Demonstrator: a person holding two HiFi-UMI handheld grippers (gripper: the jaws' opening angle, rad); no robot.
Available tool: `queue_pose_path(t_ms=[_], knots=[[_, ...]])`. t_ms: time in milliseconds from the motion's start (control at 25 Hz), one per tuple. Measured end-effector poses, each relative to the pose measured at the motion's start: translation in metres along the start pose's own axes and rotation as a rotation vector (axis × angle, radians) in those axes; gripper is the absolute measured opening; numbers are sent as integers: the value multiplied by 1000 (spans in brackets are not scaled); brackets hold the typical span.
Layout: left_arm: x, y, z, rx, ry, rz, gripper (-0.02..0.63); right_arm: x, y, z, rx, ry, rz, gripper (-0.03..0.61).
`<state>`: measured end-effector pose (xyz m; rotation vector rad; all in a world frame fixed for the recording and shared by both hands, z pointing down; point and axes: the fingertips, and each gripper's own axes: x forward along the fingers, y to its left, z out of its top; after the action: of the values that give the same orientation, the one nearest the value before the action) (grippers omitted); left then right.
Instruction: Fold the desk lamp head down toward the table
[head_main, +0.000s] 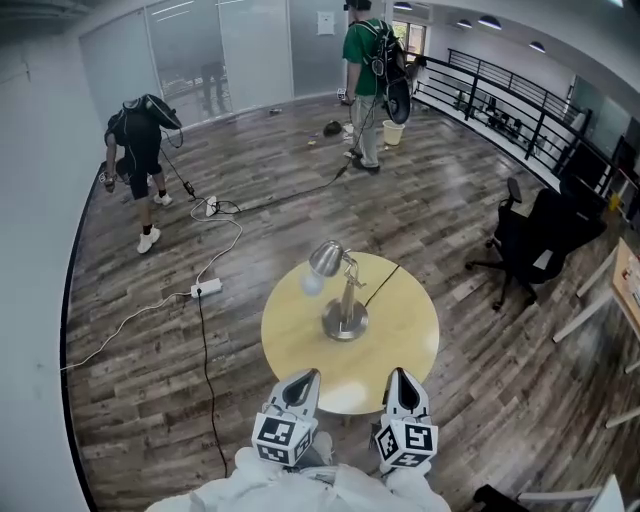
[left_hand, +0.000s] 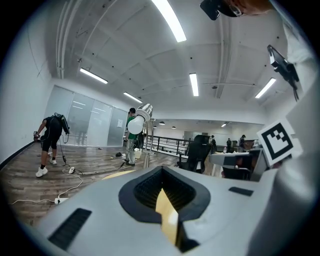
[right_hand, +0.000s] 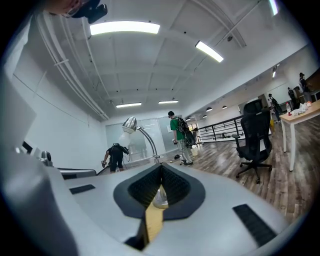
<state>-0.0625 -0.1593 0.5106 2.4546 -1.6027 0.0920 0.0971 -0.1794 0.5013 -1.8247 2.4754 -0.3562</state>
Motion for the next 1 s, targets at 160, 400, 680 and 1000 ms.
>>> queue_pose_path(t_ms=[160, 400, 680, 1000], knots=[[29, 11, 7, 16, 7, -34, 0, 35, -3, 7, 3, -2, -6, 12], [60, 21, 11, 7, 11, -73, 0, 72, -4, 12, -3, 7, 0, 12], [83, 26, 5, -24, 42, -49, 0, 98, -13, 7, -22, 52, 32, 12], [87, 32, 6, -12, 61, -13, 0, 172, -12, -38, -108, 169, 202, 14]])
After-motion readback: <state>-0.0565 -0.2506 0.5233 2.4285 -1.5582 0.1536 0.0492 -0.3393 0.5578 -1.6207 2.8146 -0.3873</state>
